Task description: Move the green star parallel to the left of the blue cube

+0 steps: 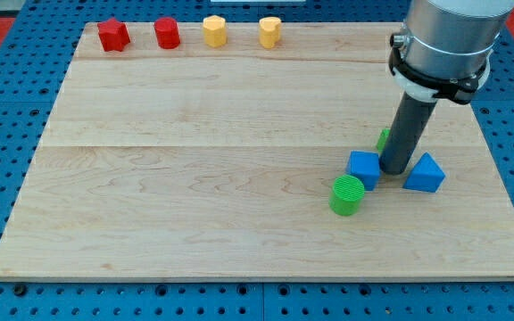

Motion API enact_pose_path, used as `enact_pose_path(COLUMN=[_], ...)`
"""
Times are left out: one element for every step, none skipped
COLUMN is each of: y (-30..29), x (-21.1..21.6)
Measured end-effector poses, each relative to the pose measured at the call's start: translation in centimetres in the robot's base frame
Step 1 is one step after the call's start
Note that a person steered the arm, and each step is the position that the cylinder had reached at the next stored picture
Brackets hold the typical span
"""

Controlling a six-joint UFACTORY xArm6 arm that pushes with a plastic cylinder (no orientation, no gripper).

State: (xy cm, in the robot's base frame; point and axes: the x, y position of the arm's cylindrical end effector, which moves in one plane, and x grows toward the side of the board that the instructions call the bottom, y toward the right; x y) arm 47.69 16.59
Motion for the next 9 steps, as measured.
enact_pose_path(y=[1.0,1.7,4.7,7.1,3.2,-3.2,-5.9,-7.4,-11.0], x=[-2.2,-2.6,-1.7,-4.6,-7.2,-8.2,-7.6,-5.5,-4.6])
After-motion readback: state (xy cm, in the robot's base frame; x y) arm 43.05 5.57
